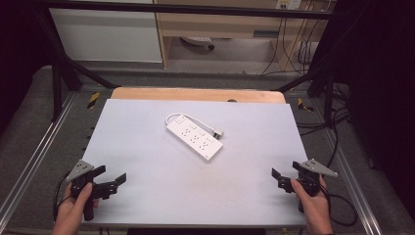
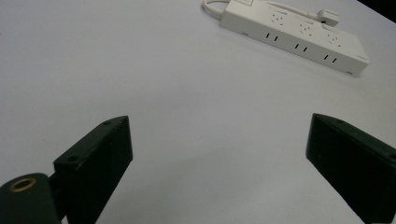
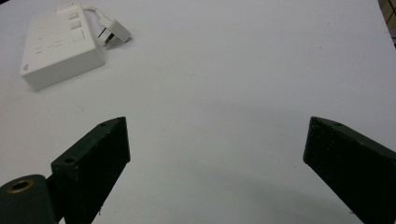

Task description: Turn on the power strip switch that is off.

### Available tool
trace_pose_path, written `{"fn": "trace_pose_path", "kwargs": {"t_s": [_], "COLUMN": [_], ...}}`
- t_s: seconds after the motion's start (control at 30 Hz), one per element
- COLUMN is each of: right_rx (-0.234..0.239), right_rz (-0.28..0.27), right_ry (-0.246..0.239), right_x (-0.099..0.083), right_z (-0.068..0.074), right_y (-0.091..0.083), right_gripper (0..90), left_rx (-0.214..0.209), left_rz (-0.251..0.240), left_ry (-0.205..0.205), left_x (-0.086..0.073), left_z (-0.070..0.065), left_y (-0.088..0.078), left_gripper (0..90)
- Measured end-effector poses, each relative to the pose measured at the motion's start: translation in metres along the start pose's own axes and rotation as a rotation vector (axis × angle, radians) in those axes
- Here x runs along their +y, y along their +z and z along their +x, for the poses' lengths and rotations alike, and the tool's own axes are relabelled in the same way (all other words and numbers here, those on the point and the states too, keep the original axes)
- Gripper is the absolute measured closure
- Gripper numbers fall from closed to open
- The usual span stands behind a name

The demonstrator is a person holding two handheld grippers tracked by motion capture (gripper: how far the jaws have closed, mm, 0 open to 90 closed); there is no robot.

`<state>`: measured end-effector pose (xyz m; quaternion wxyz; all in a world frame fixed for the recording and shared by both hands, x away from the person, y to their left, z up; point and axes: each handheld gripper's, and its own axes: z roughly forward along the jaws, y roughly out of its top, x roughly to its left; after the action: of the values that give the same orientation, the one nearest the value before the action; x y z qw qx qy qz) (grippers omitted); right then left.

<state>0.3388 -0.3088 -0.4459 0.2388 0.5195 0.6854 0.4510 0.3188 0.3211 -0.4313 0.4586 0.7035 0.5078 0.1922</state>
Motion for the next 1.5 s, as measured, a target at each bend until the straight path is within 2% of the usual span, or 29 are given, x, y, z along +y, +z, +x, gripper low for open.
{"fn": "trace_pose_path", "kwargs": {"t_s": [0.1, 0.57, 0.73, 0.9, 1.27, 1.5], "right_rx": [0.002, 0.009, 0.027, 0.064, 0.08, 0.099], "right_rz": [0.006, -0.073, -0.067, -0.066, -0.09, -0.119], "right_ry": [-0.017, -0.042, -0.052, -0.039, -0.056, -0.058], "right_x": [0.001, 0.01, 0.012, 0.017, 0.04, 0.056], "right_z": [0.001, 0.006, 0.011, 0.017, 0.027, 0.03], "right_y": [0.0, -0.009, -0.011, -0.013, -0.015, -0.009], "right_gripper": [7.0, 4.6, 4.0, 3.0, 2.5, 2.0], "left_rx": [-0.001, 0.007, 0.009, 0.009, 0.009, 0.007], "left_rz": [0.002, -0.006, -0.002, 0.008, 0.009, 0.011], "left_ry": [-0.001, -0.002, 0.003, -0.003, -0.005, -0.005], "left_x": [0.0, 0.001, 0.0, -0.001, -0.002, -0.003], "left_z": [0.0, 0.001, 0.0, 0.001, 0.002, 0.002], "left_y": [0.001, 0.0, 0.0, 0.0, -0.001, 0.0], "left_gripper": [7.1, 7.1, 7.1, 7.1, 7.1, 7.0]}}
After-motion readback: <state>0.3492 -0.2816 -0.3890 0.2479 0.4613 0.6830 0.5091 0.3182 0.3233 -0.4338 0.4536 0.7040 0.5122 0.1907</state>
